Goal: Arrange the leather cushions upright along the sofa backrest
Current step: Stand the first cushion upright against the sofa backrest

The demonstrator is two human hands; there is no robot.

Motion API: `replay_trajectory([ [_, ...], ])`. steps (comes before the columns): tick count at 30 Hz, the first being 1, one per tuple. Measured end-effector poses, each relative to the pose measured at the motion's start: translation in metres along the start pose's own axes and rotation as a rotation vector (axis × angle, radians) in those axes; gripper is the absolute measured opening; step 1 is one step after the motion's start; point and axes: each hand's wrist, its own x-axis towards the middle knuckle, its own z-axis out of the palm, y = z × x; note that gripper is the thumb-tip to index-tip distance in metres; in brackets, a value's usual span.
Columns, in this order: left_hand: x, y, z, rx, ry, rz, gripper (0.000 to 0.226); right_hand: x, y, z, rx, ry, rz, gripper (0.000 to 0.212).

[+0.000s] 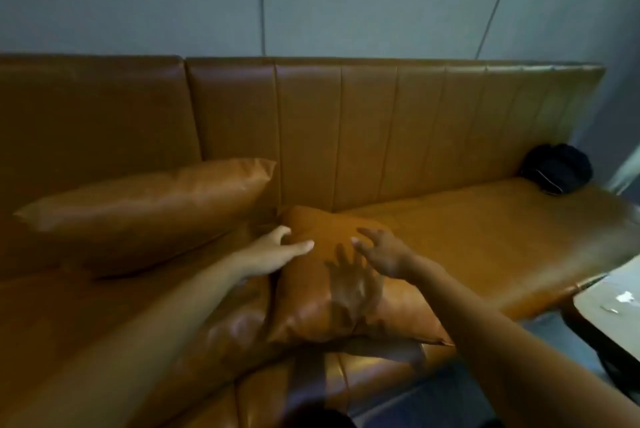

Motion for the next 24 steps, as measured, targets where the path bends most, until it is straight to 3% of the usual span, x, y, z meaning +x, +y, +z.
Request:
replay_trajectory([
  [3,0.037,-0.010,0.042,0.220,-0.042,-0.100,0.107,0.008,0.035,0.036,-0.067,-0.087,0.139,0.068],
  [5,0.063,-0.017,0.074,0.273,0.010,-0.146,0.116,0.021,0.055,0.058,-0.096,-0.035,0.160,0.069],
  [10,0.111,-0.010,0.086,0.212,0.220,-0.260,0.130,0.070,0.066,0.068,-0.105,0.076,0.182,0.068],
  [16,0.142,-0.024,0.085,0.166,0.228,-0.299,0.141,0.113,0.076,0.070,-0.102,0.148,0.222,0.073],
  [24,0.144,-0.030,0.082,0.081,0.188,-0.275,0.136,0.121,0.082,0.067,-0.037,0.135,0.215,0.074],
])
